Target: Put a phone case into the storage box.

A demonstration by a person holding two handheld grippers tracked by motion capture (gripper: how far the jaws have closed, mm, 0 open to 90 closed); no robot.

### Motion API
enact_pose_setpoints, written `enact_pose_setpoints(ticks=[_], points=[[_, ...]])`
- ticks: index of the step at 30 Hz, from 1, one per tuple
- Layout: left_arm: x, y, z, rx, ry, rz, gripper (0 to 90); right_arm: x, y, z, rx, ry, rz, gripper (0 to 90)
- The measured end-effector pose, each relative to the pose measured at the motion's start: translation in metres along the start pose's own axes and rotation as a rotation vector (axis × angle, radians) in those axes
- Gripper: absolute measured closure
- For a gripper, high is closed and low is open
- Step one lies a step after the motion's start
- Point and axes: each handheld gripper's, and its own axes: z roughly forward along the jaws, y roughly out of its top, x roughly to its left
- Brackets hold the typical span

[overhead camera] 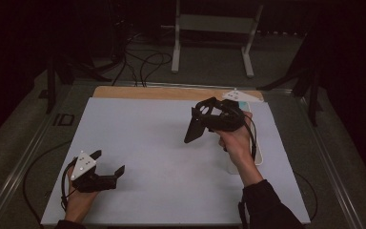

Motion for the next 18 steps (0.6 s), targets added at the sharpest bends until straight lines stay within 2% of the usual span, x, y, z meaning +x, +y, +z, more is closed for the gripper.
enact_pose_setpoints(ticks=[18], points=[[0.000,0.000,-0.001,-0.005,-0.002,-0.007,0.3,-0.022,0.013,0.001,0.000,-0.086,0.000,13.8]])
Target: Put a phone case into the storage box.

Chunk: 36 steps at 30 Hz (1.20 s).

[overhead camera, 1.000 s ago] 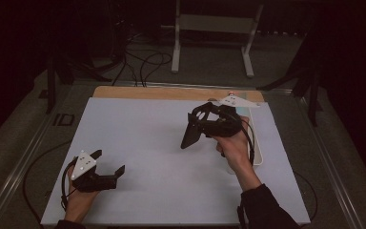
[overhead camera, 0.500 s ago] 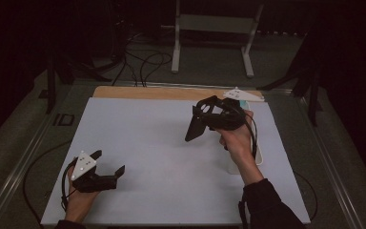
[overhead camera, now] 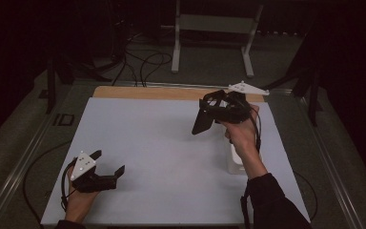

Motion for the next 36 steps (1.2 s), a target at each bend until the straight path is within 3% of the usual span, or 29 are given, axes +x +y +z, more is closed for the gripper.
enact_pose_setpoints(ticks=[36], points=[[-0.001,-0.001,0.002,0.006,-0.003,0.004,0.3,-0.037,0.019,0.004,-0.012,-0.150,0.025,13.6]])
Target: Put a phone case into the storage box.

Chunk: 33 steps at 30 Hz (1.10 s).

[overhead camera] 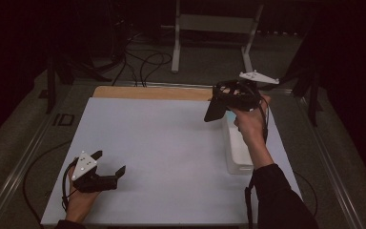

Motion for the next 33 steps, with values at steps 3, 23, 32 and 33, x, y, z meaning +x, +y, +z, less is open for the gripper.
enact_pose_setpoints(ticks=[3,23,32,33], points=[[0.000,0.000,0.000,-0.002,-0.001,-0.001,0.3,-0.002,0.002,0.000,-0.003,-0.015,0.002,13.6],[0.001,0.000,-0.001,-0.004,0.001,-0.003,0.3,-0.018,0.011,0.004,0.000,-0.112,-0.013,13.6],[0.000,0.000,-0.001,-0.004,0.000,-0.003,0.3,-0.027,0.010,0.005,0.005,-0.148,0.000,13.6],[0.000,0.000,-0.001,-0.004,0.000,-0.003,0.3,-0.028,0.010,0.005,0.006,-0.151,0.004,13.6]])
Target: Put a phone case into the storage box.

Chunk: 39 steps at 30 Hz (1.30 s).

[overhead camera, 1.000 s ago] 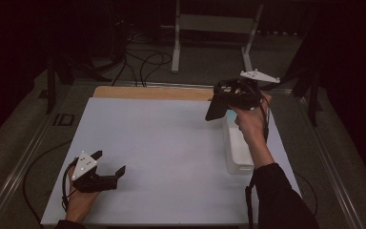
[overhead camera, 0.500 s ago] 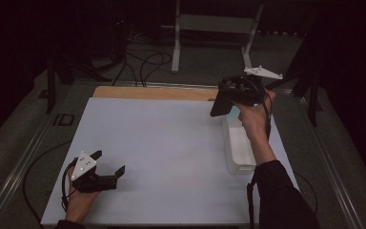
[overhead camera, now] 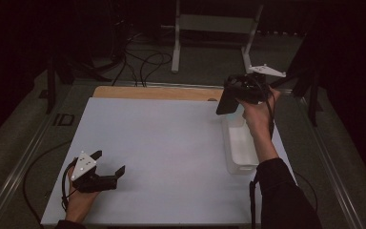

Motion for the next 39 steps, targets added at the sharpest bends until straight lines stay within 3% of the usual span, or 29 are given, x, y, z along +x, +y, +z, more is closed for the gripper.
enact_pose_setpoints(ticks=[18,39], points=[[0.000,0.000,0.001,0.000,-0.002,-0.002,0.3,-0.022,-0.003,0.004,0.018,-0.073,0.035,13.6],[0.000,0.000,0.000,-0.001,-0.004,-0.001,0.3,-0.035,-0.010,0.010,0.050,-0.122,0.050,13.5]])
